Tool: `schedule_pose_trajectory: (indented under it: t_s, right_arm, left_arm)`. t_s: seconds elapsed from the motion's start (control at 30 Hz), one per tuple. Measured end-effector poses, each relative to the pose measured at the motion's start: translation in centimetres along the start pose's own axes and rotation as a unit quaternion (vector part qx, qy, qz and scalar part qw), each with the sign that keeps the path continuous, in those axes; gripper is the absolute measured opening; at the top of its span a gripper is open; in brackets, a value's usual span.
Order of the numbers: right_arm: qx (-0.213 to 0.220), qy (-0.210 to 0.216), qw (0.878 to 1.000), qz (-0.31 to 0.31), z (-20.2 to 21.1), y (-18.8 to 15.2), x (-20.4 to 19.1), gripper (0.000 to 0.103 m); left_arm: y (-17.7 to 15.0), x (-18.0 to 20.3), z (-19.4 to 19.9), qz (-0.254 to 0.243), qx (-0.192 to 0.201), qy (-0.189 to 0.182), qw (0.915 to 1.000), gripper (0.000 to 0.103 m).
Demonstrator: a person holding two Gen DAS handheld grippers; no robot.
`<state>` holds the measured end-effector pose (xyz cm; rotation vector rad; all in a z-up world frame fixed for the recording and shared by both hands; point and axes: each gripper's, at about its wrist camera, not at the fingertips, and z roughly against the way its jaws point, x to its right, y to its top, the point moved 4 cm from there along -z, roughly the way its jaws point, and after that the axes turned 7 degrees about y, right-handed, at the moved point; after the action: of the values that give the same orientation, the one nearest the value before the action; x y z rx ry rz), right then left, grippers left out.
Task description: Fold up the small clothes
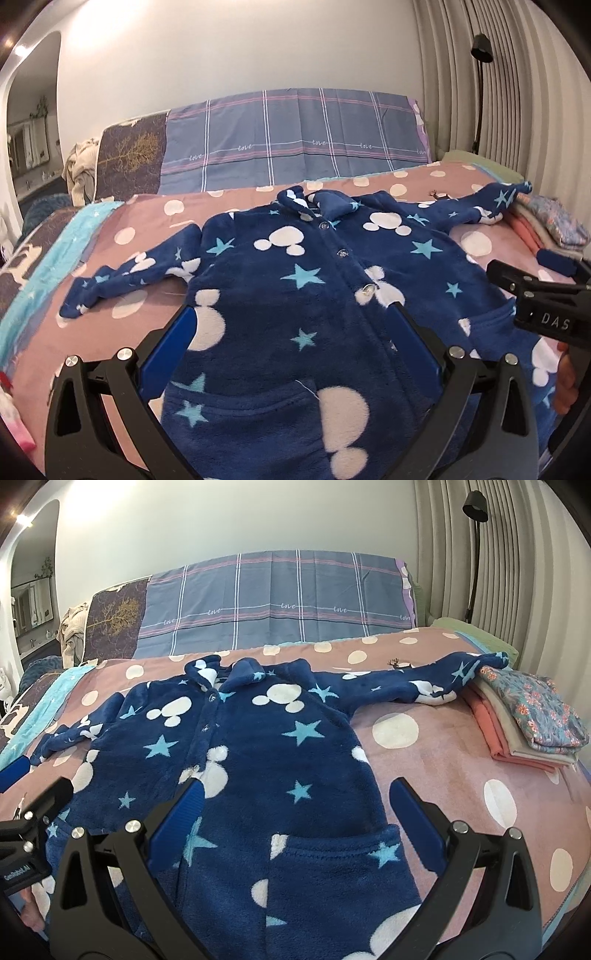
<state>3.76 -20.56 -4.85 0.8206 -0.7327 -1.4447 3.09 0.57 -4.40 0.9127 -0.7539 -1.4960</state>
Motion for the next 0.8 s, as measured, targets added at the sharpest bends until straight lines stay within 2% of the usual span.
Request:
schedule_pose_trajectory:
  t_s: [0.17, 0.27, 0.8]
  right_arm:
    - [0.001, -0.002, 1.000, 0.009, 0.0, 0.0, -0.4, 0.101]
    - [0.001, 0.000, 1.000, 0.008, 0.0, 0.0, -0.5, 0.101]
    - [-0.006, 0.001, 1.000, 0.003, -0.7, 0.1, -0.4, 0.101]
  left_arm:
    - [-0.2, -0.2, -0.3, -0.001, -0.021, -0.018, 0.9996, 0.102]
    - [-0.4, 0.0, -0.4, -0.008, -0.021, -0.025, 0.9994, 0.102]
    - [-0.8, -1.3, -1.7, 0.022, -0.047, -0.017, 0.9985, 0.102]
